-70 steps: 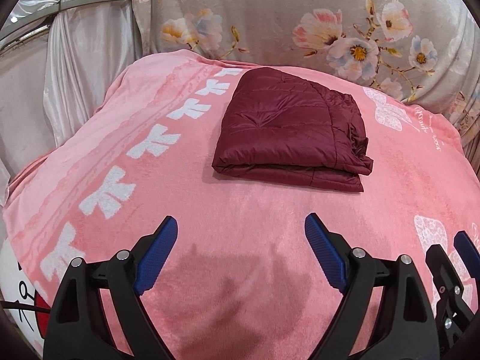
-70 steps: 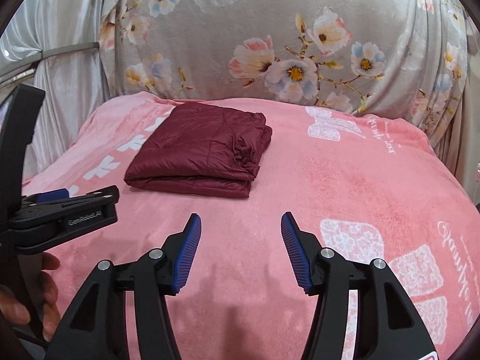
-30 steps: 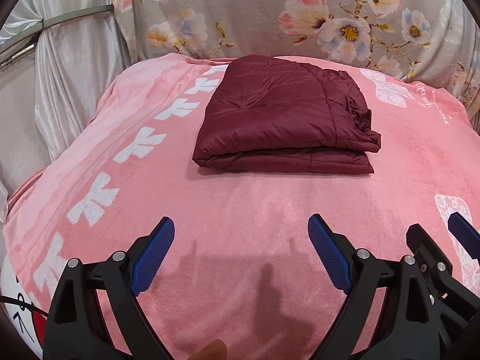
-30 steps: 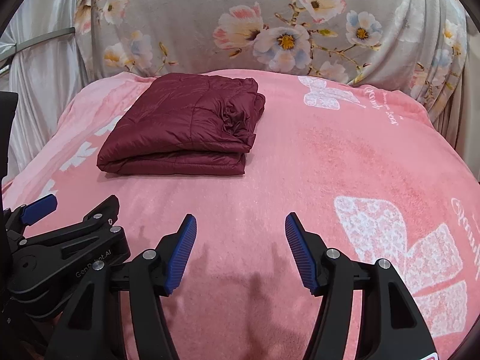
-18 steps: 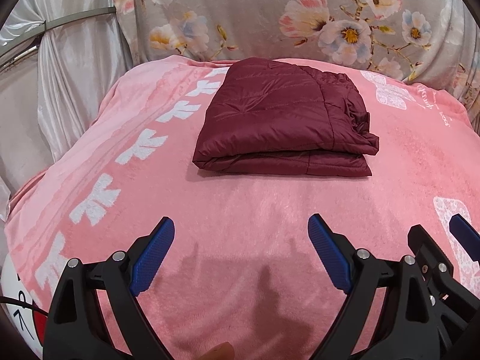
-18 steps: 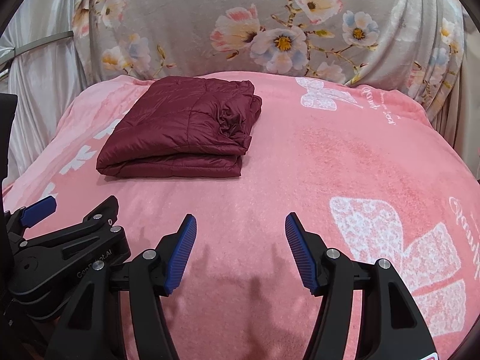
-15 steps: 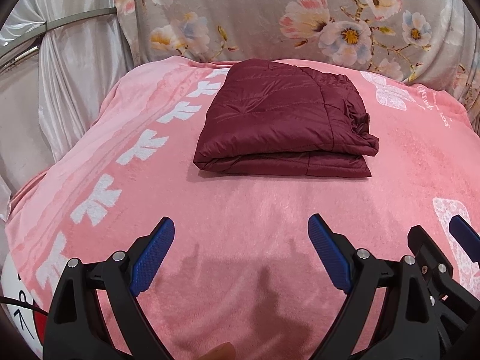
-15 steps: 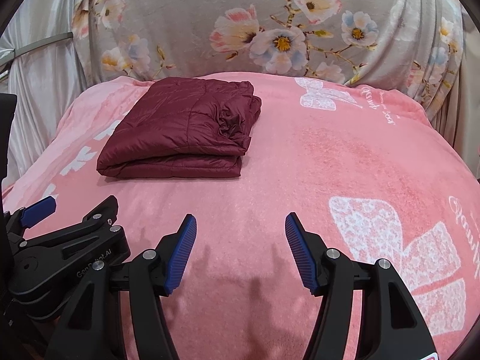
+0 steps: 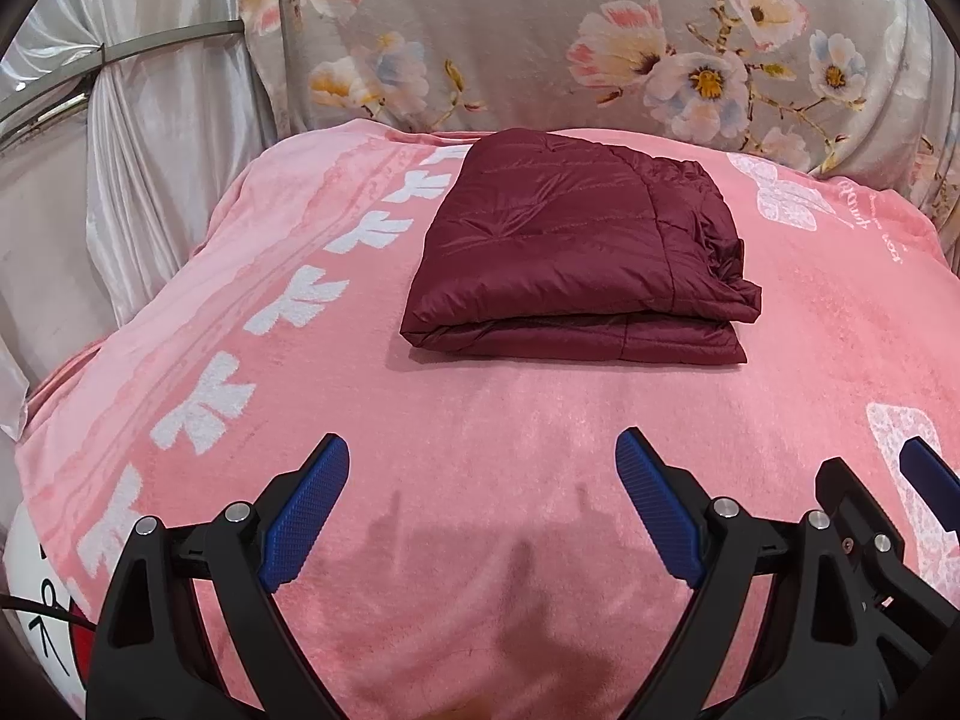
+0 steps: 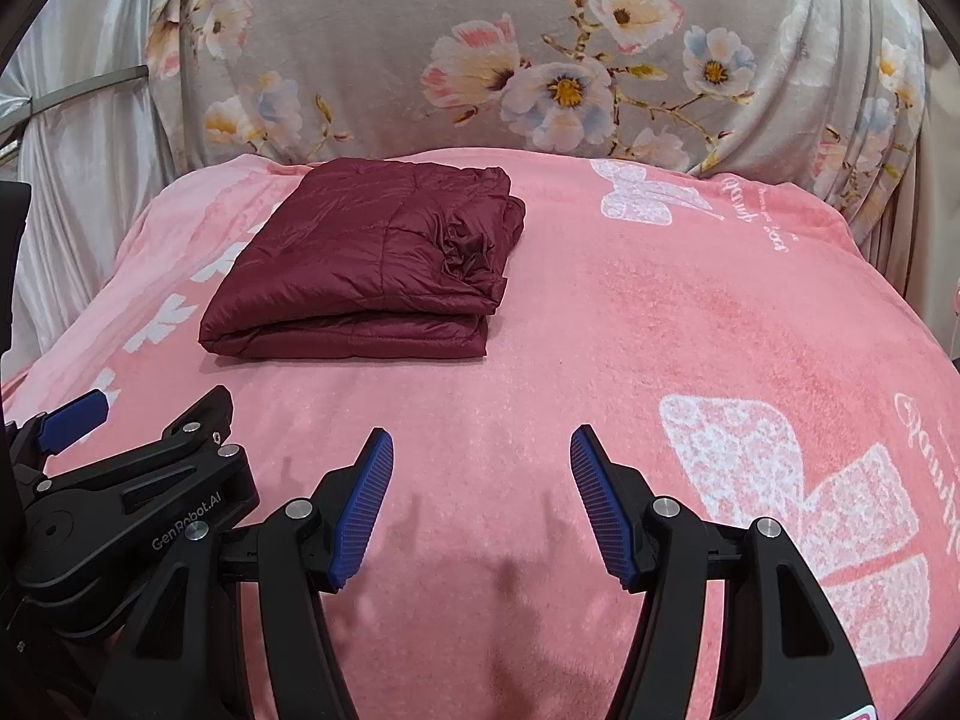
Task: Fold large clothes
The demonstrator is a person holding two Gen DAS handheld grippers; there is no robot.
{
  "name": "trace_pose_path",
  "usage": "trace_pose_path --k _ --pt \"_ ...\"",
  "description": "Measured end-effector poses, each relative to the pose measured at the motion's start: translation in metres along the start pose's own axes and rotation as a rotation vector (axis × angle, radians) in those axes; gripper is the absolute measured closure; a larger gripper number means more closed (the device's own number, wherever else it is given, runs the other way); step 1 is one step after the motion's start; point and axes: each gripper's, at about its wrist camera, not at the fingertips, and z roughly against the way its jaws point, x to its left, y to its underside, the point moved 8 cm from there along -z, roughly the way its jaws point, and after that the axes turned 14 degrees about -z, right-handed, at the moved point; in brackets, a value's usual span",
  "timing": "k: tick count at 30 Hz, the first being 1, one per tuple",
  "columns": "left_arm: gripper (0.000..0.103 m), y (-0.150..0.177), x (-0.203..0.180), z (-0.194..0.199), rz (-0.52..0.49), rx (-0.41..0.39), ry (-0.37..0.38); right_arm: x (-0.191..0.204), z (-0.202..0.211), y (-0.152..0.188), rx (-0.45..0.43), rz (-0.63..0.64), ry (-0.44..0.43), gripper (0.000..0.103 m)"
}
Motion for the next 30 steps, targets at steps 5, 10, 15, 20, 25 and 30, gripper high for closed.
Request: trace_pose_path --k 5,10,15,20,25,30 --pt "0.015 0.0 -0.0001 0.0002 0.001 0.0 0.0 -0.001 0.0002 -0.0002 0.0 0.002 0.0 0.042" --pt "0.015 0.0 0.0001 0.0002 0.001 0.001 0.0 -0.0021 0.0003 -0.0003 0.0 0.003 0.0 0.042" --pt "0.016 -0.0002 -0.0004 0.0005 0.004 -0.002 0.001 -0.0019 0.0011 -0.0006 0.0 0.003 0.003 0.042" --pt "0.016 -0.0004 -0.0005 0.0005 0.006 -0.005 0.001 -0.0008 0.0023 -0.0006 0.001 0.0 0.005 0.042" --pt "0.016 0.0014 -0.001 -0.0018 0.011 0.008 0.008 -0.0005 0.0025 -0.0007 0.003 0.001 0.004 0.042" --pt "0.022 0.002 -0.0009 -0.0028 0.009 0.01 0.014 -0.0007 0.0022 -0.0004 0.007 -0.001 0.005 0.042"
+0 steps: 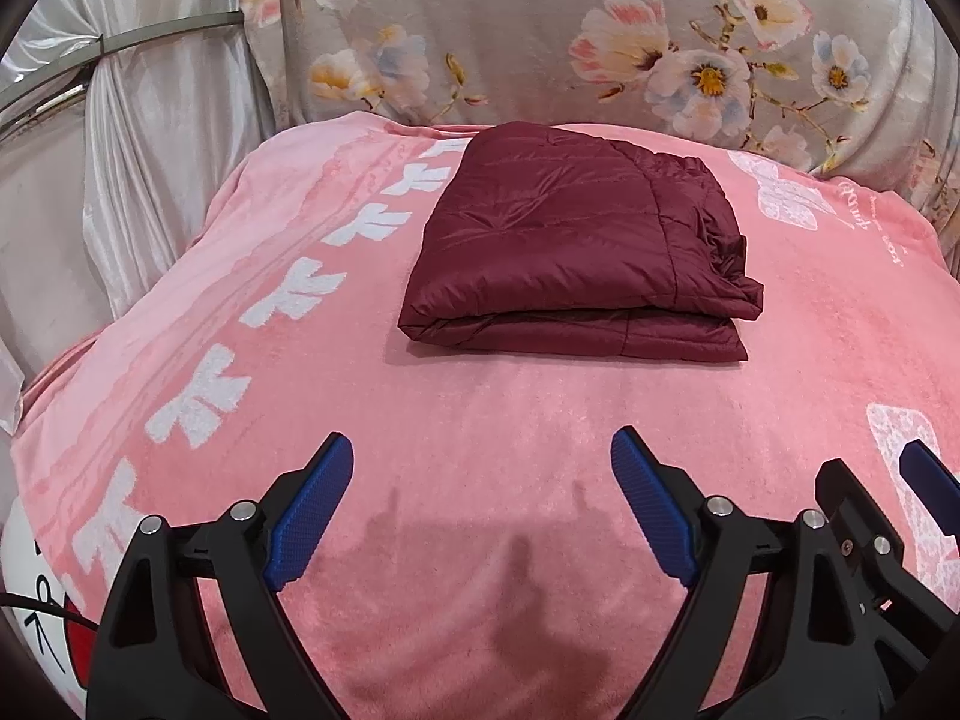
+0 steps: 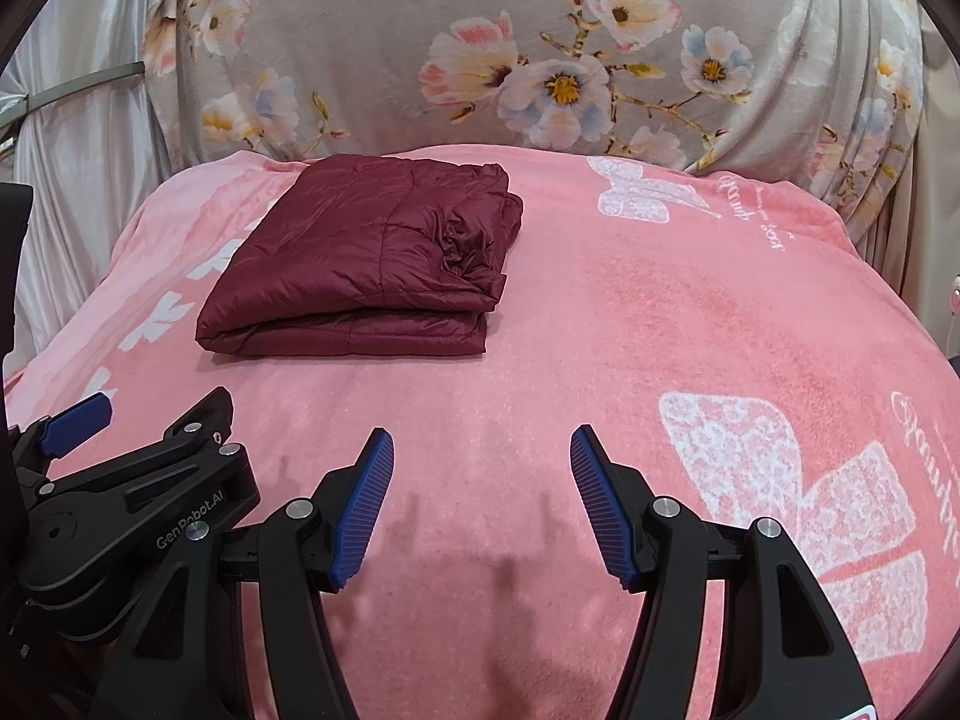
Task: Fold large clothes
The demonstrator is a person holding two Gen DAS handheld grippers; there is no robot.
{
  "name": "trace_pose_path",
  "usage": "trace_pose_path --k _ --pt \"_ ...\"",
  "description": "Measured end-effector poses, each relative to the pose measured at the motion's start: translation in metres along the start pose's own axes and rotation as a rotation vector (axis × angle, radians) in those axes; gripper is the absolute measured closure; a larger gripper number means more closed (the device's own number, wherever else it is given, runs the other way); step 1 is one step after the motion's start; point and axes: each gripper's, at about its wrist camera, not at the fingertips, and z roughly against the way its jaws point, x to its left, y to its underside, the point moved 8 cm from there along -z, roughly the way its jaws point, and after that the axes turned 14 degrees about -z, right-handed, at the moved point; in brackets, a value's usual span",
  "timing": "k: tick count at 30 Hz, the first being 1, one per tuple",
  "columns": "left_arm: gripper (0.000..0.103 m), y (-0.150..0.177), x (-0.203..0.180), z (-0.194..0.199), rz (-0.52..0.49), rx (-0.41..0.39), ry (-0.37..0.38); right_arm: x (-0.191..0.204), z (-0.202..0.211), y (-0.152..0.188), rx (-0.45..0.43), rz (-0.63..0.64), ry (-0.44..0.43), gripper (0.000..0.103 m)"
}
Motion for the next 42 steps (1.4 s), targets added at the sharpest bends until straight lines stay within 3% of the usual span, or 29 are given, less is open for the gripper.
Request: trace_pose_path --k 12,42 --pt "0.029 -0.0006 -0.0015 -0.0008 -0.005 0.003 0.015 0.0013 -0.0002 0.0014 -0.004 0.001 0.005 0.042" --pt "0.03 -0.0033 -0.0023 -0.0003 -0.008 0.002 0.018 -0.001 0.0004 0.0001 -0.003 0.003 0.001 0.042"
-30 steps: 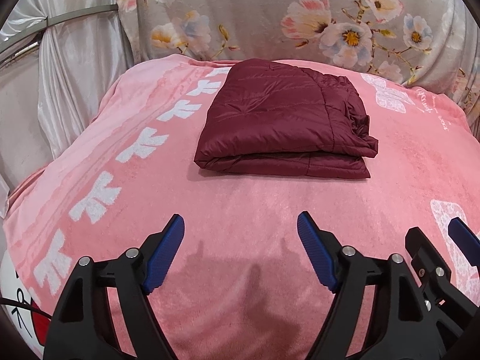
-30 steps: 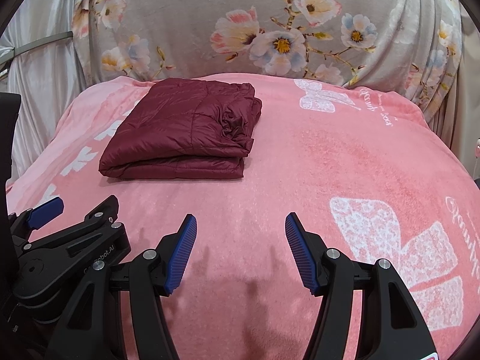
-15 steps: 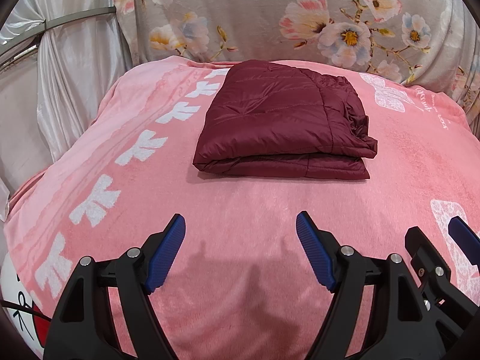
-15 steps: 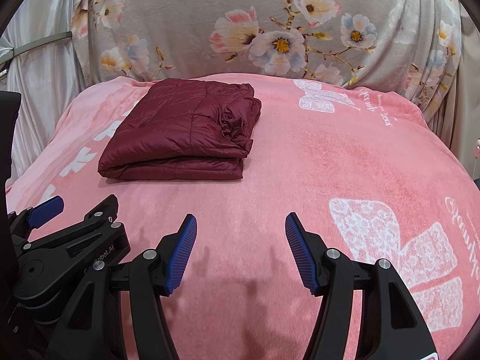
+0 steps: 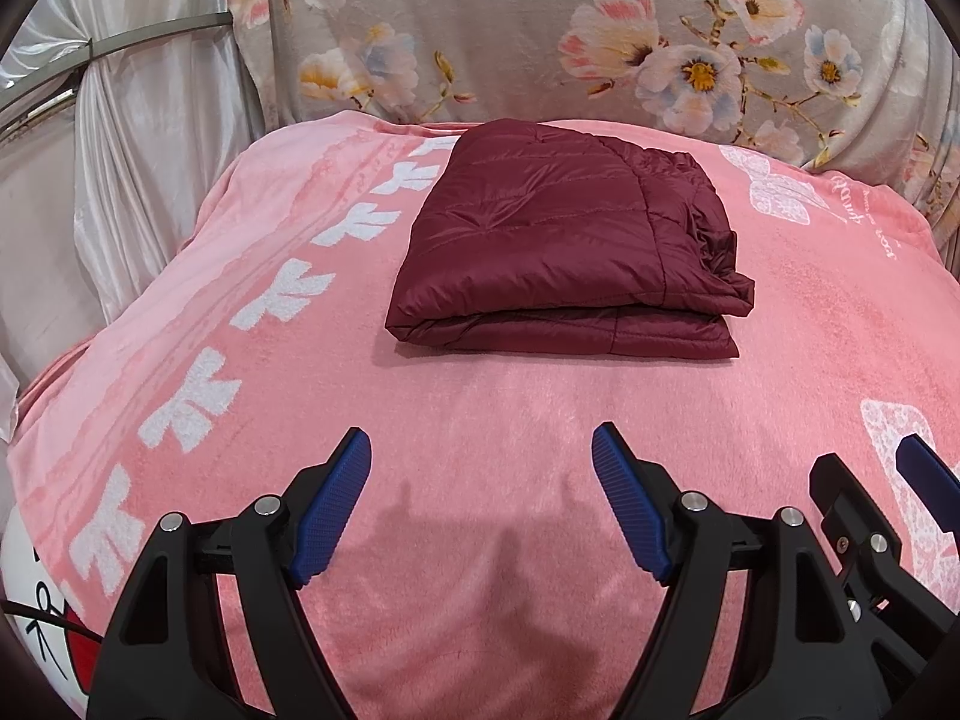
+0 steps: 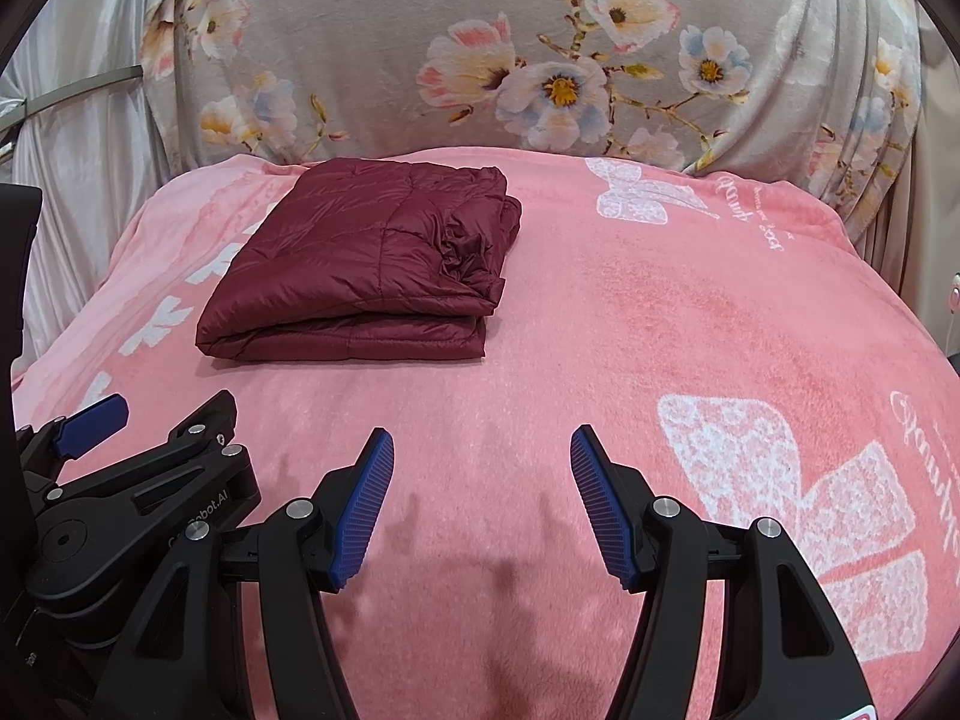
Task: Fold large clothes
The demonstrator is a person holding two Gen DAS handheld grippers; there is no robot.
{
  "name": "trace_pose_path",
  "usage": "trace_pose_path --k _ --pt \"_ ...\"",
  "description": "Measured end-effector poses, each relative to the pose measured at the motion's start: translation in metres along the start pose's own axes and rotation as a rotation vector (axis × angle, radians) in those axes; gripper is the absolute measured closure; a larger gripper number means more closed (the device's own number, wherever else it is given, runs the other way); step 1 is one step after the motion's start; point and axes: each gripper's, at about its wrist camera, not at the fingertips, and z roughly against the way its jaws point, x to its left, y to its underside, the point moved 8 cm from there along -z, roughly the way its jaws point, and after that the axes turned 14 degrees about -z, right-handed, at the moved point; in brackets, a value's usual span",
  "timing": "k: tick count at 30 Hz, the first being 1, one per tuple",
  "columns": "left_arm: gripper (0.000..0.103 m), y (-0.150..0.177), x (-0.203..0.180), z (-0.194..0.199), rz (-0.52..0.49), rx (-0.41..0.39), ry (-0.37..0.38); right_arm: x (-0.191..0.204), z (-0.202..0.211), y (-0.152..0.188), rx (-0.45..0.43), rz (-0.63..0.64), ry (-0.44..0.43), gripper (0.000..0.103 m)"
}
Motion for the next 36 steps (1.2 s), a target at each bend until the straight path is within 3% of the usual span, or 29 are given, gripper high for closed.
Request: trace_pose_path --k 36 --pt "0.031 0.001 0.002 -0.0005 0.014 0.005 -0.002 0.001 -0.0007 0.0 0.002 -0.001 0.003 0.042"
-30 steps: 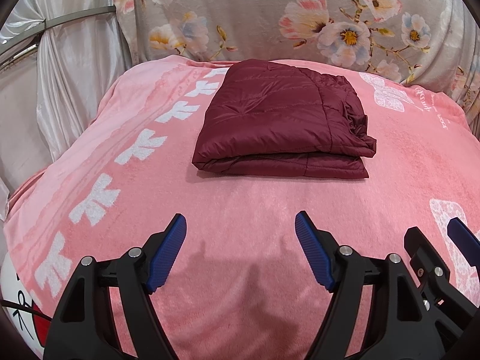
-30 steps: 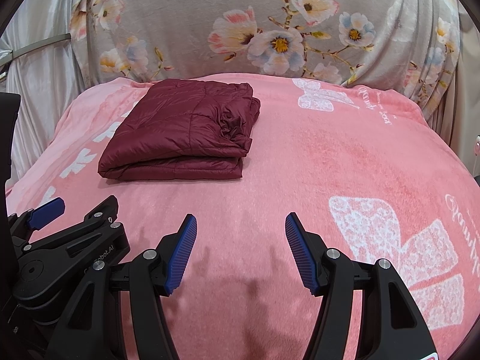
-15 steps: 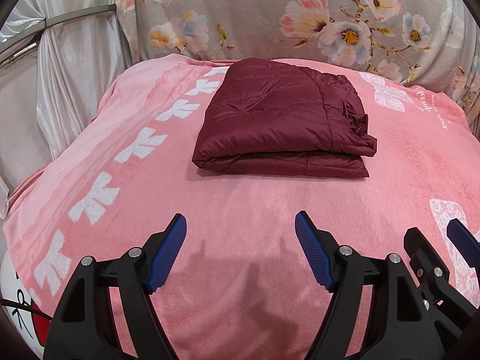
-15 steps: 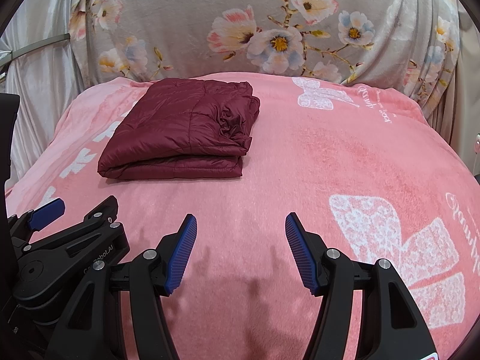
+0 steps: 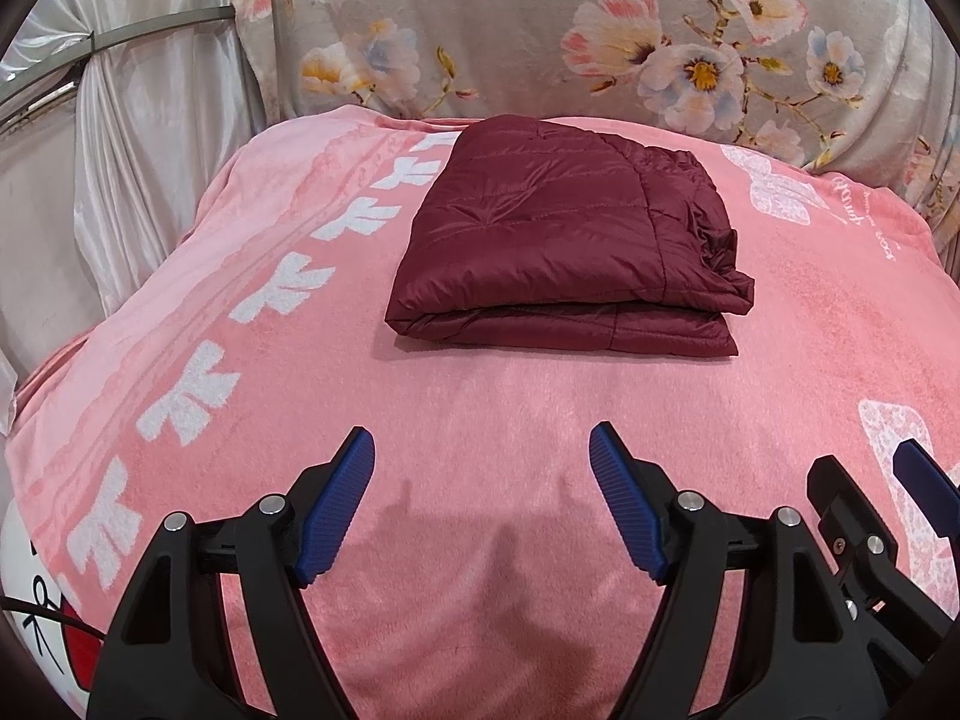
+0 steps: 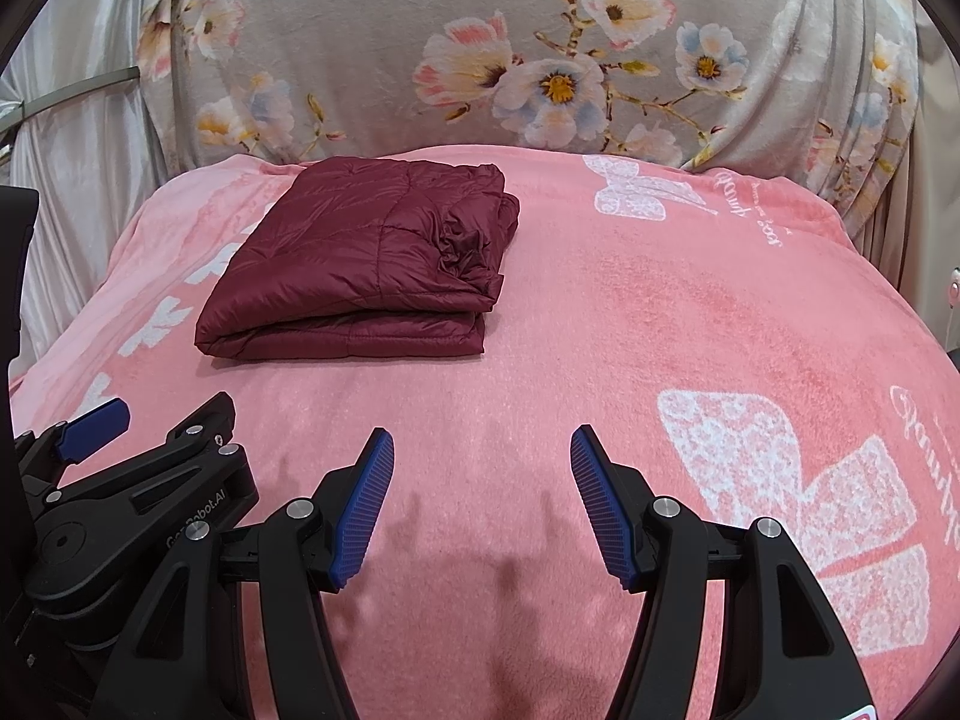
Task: Fold large clothes
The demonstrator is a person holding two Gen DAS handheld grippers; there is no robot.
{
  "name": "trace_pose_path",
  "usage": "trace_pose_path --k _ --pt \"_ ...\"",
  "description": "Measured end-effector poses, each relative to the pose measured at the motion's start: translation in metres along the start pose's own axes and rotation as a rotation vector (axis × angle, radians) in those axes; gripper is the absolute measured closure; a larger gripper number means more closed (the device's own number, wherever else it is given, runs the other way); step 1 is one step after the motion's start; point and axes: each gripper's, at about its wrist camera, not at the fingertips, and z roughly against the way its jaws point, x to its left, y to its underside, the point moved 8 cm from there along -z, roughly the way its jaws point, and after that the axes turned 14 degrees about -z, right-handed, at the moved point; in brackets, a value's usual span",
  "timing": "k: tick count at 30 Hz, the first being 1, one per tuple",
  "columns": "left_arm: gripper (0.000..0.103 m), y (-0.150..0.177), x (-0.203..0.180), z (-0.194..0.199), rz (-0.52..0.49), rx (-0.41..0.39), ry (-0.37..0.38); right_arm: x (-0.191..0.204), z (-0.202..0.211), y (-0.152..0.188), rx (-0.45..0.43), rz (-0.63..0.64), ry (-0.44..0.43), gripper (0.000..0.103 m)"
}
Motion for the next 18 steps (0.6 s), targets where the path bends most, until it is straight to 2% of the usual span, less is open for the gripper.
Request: trace_pose_path --k 6,11,18 --pt "0.031 0.0037 -0.0046 -0.0056 0.01 0.027 0.046 -0.0002 -0.002 0.0001 0.006 -0.005 0.01 0.042" --pt "0.032 0.0025 -0.0017 -0.0037 0.008 0.003 0.026 0.0018 -0.0024 0.0001 0.004 -0.001 0.012 0.042" --pt "0.033 0.0021 0.0005 -0.0037 0.014 0.013 0.031 0.006 -0.0033 0.0002 0.005 0.0 0.018 0.042"
